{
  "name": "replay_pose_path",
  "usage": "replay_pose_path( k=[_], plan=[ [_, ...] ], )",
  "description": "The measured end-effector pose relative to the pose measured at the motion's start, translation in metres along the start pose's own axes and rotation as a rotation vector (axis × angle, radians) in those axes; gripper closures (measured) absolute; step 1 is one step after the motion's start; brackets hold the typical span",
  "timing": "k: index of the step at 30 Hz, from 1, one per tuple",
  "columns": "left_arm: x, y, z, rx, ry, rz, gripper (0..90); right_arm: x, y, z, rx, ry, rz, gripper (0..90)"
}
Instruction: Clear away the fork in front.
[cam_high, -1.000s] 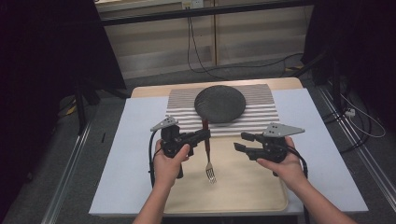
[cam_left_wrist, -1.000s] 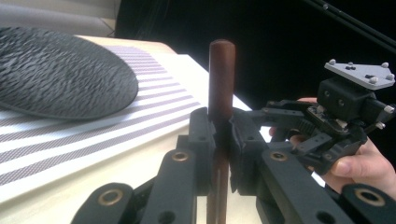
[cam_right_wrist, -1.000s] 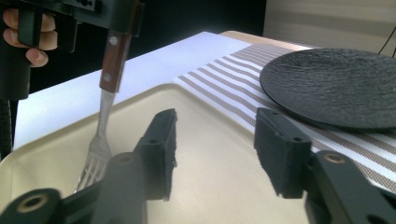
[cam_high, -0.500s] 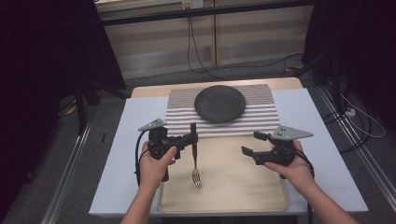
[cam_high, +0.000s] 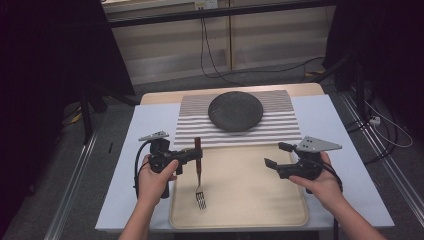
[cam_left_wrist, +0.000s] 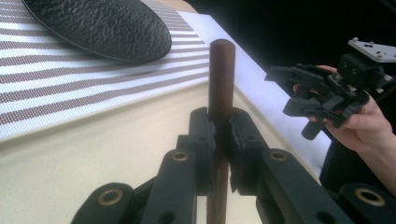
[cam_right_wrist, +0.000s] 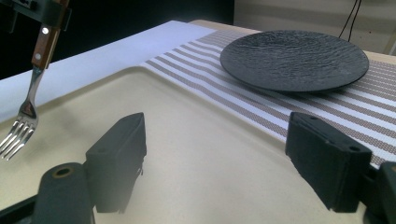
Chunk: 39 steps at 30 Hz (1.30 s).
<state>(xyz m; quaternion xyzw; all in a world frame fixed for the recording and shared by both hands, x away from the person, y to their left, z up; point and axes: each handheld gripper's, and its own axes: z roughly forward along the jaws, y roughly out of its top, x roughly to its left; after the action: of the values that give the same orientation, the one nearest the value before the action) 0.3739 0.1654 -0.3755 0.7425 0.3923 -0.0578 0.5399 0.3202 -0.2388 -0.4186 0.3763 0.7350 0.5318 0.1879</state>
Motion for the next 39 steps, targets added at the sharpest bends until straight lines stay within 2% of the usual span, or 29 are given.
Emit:
replay_pose_path(
  k=[8,9,13,18,21,22,26,31,39],
  plan=[
    [0.007,-0.006,-0.003,0.037,0.012,-0.023,81.1,0.000,-0.004,-0.003,0.003,0.005,0.003,20.0],
    [0.008,-0.007,-0.003,0.041,0.011,-0.013,81.1,-0.001,-0.005,-0.003,0.003,0.004,0.004,20.0],
    [0.012,-0.011,-0.002,0.062,0.011,-0.022,81.1,-0.001,-0.006,-0.005,0.002,-0.001,0.006,19.7],
    [0.016,-0.013,-0.002,0.056,0.013,-0.028,80.8,-0.002,-0.009,-0.005,0.003,0.001,0.006,19.5],
    [0.019,-0.015,-0.001,0.059,0.013,-0.016,80.3,-0.003,-0.009,-0.006,-0.001,-0.004,0.011,19.4],
    [0.020,-0.016,0.000,0.068,0.019,-0.005,79.6,-0.003,-0.009,-0.007,-0.003,-0.006,0.011,19.5],
    [0.026,-0.022,0.003,0.091,0.035,-0.010,78.1,-0.004,-0.010,-0.008,-0.009,-0.006,0.013,19.5],
    [0.034,-0.028,0.005,0.092,0.066,-0.016,76.6,-0.004,-0.011,-0.009,-0.009,-0.008,0.018,19.5],
    [0.047,-0.036,0.009,0.113,0.120,0.022,71.5,-0.004,-0.011,-0.009,-0.012,-0.004,0.016,19.4]
  ],
)
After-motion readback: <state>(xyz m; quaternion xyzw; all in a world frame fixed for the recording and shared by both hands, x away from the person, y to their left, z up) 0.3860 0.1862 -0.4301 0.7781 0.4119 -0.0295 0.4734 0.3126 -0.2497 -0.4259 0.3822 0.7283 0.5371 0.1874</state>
